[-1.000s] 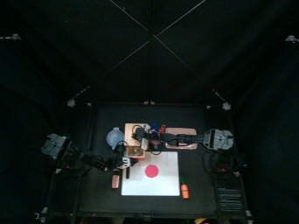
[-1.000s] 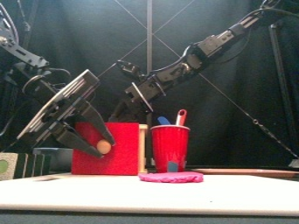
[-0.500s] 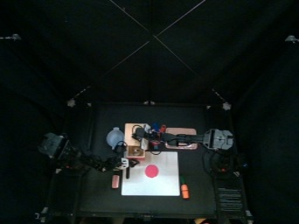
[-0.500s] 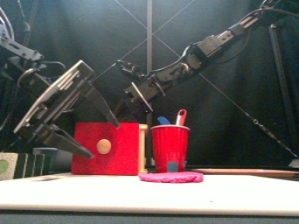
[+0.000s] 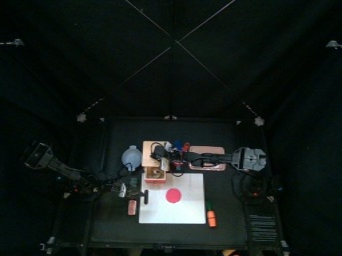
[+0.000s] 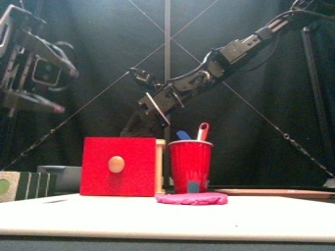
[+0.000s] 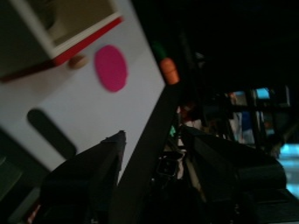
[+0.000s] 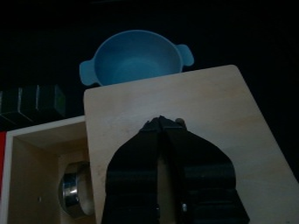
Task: Get the cutter from the drawer then cut the dough then place the extra dough in the bowl
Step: Place the cutter on the board
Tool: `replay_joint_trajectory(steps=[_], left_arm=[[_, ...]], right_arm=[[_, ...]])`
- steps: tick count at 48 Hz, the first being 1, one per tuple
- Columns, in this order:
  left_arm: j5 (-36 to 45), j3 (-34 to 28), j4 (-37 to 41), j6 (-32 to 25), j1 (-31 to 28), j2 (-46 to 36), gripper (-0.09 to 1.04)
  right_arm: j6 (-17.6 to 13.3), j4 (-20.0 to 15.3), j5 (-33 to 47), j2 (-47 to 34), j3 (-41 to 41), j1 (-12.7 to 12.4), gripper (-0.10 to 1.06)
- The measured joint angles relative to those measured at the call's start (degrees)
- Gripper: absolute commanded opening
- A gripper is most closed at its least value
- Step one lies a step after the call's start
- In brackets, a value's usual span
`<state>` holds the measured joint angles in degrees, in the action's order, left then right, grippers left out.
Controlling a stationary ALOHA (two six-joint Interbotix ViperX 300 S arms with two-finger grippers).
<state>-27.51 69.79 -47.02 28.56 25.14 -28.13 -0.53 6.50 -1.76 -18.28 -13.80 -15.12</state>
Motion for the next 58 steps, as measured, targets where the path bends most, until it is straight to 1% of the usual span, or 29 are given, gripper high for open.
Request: replay_joint_trajectory(steps=[5, 11, 16, 21, 22, 25, 30, 32, 34, 37, 44, 50, 54, 58], left_arm=[[-3.52, 0.88, 5.71, -5.71, -2.81, -2.46, 0.73], [-7.29, 1.85, 12.30, -13.89, -8.88, -3.78, 0.67], [-8.79, 2.02, 17.49, -19.95, -13.27, -4.13, 0.65], [-9.14, 2.11, 21.80, -24.17, -16.35, -4.22, 0.65], [-9.14, 2.20, 22.76, -25.05, -16.96, -4.31, 0.65], [-9.14, 2.64, 25.40, -27.16, -18.02, -4.66, 0.64], [-9.32, 3.78, 30.06, -30.32, -18.72, -5.89, 0.64], [-9.23, 4.22, 31.55, -31.29, -18.72, -6.42, 0.64], [-9.32, 4.83, 33.66, -32.52, -18.81, -7.21, 0.64], [-9.32, 5.71, 35.86, -33.49, -18.81, -8.09, 0.64], [-9.40, 6.86, 39.90, -34.01, -19.07, -9.14, 0.64], [-9.40, 7.12, 41.75, -34.01, -19.51, -9.84, 0.64], [-9.40, 7.12, 42.45, -34.01, -19.69, -9.93, 0.64], [-9.40, 7.12, 42.98, -33.93, -19.69, -10.02, 0.64]], right_arm=[[-0.09, 0.09, -1.67, -0.09, 0.79, 0.18, 0.04], [-0.09, 0.00, -5.36, -0.09, 2.55, 0.70, 0.04], [-0.26, -0.18, -10.28, 0.18, 4.39, 2.11, 0.04], [-0.35, -0.18, -14.15, 1.58, 5.19, 3.25, 0.04], [0.09, -0.09, -14.68, 1.93, 5.27, 3.52, 0.05], [-0.44, -0.18, -15.38, 3.08, 5.19, 4.48, 0.05], [-0.18, -0.79, -15.47, 5.45, 4.48, 6.24, 0.08], [-0.70, -1.58, -15.47, 6.42, 4.04, 6.59, 0.11], [-0.18, -2.46, -15.38, 7.21, 3.52, 6.94, 0.14], [-0.18, -3.96, -15.38, 8.17, 2.81, 7.47, 0.21], [-0.62, -7.12, -15.03, 9.32, 1.14, 7.65, 0.41], [-0.53, -8.09, -15.03, 9.23, 0.26, 7.91, 0.58], [-0.62, -8.17, -15.12, 9.23, 0.26, 8.35, 0.63], [-0.62, -8.26, -15.29, 8.96, 0.18, 8.79, 0.63]])
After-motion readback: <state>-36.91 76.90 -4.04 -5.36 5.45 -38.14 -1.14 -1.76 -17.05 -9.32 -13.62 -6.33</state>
